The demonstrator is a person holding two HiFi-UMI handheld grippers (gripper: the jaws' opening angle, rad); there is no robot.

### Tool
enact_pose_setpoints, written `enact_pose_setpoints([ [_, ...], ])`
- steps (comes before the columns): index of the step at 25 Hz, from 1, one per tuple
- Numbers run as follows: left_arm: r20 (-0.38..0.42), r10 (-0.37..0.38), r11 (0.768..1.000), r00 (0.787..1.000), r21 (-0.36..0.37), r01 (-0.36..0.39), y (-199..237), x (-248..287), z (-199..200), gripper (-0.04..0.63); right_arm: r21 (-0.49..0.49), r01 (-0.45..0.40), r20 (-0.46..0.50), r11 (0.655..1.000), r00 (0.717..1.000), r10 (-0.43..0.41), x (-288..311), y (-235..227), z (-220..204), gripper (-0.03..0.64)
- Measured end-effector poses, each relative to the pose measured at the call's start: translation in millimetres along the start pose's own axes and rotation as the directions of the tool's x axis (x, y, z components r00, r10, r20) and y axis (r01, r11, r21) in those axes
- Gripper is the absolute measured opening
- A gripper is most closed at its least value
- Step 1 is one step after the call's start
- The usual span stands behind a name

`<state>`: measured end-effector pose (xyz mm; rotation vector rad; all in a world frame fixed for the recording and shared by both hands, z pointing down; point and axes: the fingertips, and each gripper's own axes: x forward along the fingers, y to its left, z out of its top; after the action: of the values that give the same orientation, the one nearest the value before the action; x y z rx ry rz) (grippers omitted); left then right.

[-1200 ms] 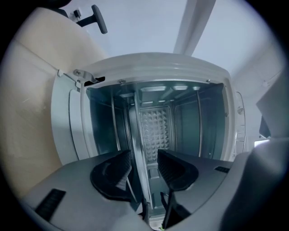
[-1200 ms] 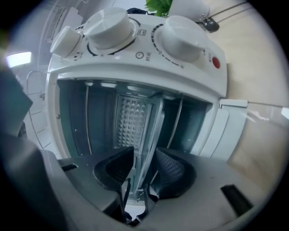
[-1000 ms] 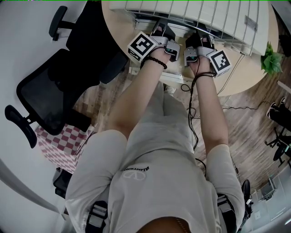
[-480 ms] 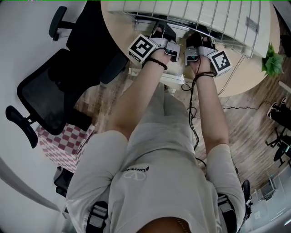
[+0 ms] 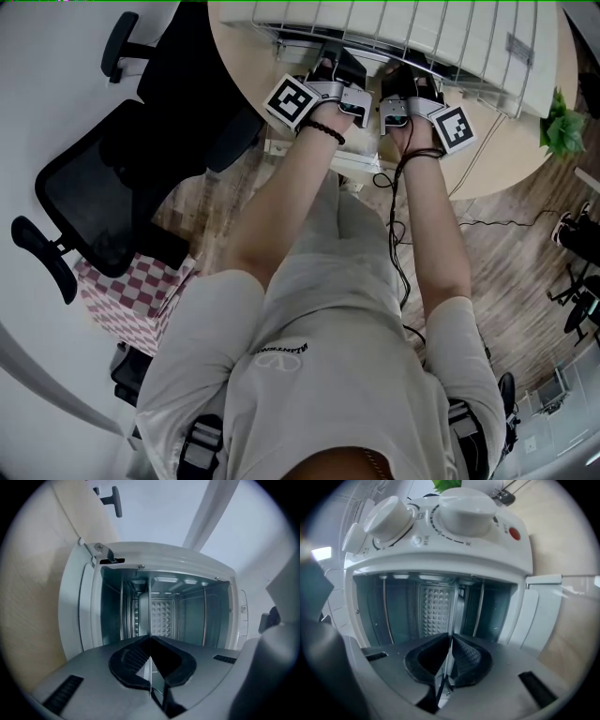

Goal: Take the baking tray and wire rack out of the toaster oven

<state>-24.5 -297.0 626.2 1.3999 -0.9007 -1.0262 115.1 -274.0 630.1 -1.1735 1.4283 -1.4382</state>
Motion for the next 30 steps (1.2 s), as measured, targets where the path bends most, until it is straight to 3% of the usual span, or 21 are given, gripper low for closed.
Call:
enact_pose_setpoints([
  [30,0.003,-0.017,1.0,1.0,-0.021,0.017,-29.7,-94.5,-21.0,0.002,0.015,0.011,-0.01,1.0,1.0,-0.011,-90.7,14.6,-36.9,0.024],
])
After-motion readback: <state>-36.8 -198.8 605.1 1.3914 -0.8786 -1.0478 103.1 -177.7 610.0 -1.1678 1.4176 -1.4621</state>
